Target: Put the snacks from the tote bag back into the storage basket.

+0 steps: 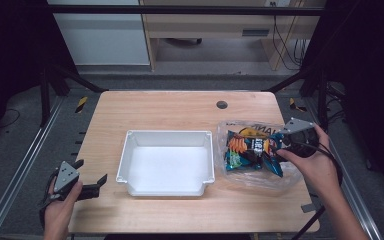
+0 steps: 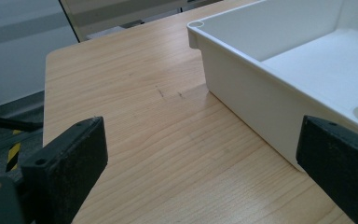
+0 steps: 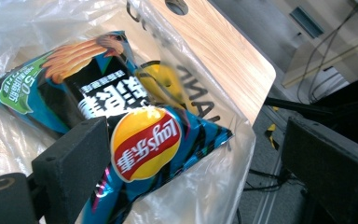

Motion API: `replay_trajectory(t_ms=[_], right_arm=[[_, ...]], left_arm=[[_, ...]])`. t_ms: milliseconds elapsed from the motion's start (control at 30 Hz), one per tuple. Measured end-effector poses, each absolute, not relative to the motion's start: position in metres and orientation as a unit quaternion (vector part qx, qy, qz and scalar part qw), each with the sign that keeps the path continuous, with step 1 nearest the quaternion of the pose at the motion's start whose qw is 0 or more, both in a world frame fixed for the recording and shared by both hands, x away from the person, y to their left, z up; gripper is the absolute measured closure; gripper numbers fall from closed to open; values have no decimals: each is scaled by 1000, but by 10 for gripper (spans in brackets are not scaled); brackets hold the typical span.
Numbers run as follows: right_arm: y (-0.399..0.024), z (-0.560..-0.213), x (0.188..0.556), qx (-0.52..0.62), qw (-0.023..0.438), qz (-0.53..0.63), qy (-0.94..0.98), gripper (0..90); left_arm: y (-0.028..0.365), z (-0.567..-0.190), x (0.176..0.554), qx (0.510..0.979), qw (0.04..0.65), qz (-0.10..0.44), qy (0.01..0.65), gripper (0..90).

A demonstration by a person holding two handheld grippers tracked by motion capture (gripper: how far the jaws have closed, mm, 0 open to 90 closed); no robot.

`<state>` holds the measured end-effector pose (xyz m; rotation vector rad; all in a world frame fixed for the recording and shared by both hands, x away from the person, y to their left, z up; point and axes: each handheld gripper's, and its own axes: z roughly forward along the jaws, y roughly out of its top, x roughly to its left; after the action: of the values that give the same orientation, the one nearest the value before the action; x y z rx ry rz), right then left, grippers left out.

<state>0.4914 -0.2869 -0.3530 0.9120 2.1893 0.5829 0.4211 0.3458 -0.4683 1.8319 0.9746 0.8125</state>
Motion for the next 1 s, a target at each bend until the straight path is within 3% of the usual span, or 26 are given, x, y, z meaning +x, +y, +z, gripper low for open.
replay_trajectory(t_ms=[500, 1000], right_arm=[[-283, -360, 522, 313, 292, 230, 874, 59], [-280, -343, 537, 293, 298, 227, 880, 78]], left_arm=[[346, -469, 422, 738, 440, 324, 395, 16], [348, -469, 422, 736, 440, 324, 399, 16]])
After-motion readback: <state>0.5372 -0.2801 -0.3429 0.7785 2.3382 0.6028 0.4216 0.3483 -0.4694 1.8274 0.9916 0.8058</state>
